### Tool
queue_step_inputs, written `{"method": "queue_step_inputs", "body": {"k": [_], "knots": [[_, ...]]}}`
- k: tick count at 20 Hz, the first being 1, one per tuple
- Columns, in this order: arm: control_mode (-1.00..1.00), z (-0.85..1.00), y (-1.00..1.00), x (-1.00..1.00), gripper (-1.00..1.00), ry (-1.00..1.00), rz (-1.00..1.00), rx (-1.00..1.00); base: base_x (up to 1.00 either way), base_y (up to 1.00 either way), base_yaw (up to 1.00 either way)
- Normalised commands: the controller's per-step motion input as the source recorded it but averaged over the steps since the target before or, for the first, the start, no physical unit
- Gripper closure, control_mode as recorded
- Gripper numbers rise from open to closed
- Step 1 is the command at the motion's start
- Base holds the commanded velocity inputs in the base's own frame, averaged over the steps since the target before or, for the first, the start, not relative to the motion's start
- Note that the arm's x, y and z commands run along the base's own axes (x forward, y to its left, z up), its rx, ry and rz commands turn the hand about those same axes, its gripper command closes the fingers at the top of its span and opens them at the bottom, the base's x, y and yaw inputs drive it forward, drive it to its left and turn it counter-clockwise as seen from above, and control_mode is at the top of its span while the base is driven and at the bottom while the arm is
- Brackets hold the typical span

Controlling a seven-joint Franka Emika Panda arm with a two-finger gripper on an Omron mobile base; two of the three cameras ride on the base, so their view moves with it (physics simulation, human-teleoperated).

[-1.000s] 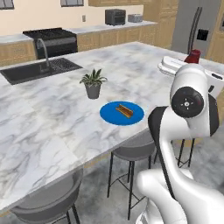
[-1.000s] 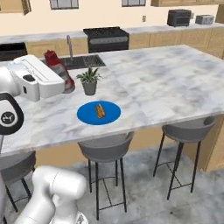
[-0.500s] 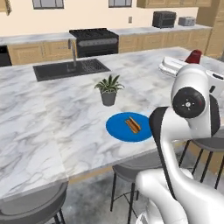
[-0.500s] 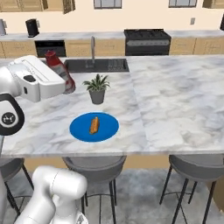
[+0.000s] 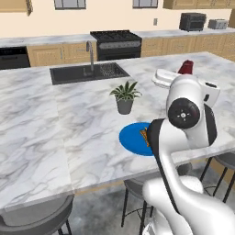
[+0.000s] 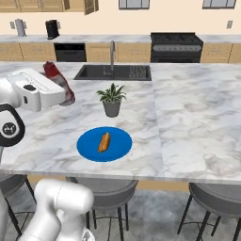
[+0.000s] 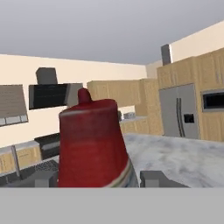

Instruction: Move the hot dog bun to the plate on the dining table and place the condiment next to that plate. Then navigate to the fridge and take the sausage and place it on the plate as well.

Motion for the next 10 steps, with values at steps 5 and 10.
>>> {"method": "queue_step_inputs", "body": {"k": [5,10], "knots": [[-1.00,-0.80,0.96,0.48,1.00,0.17,0.03,-0.18,0.00,0.00,0.00],[-1.00,-0.90,0.82,0.45,1.00,0.15,0.09,-0.10,0.00,0.00,0.00]]}}
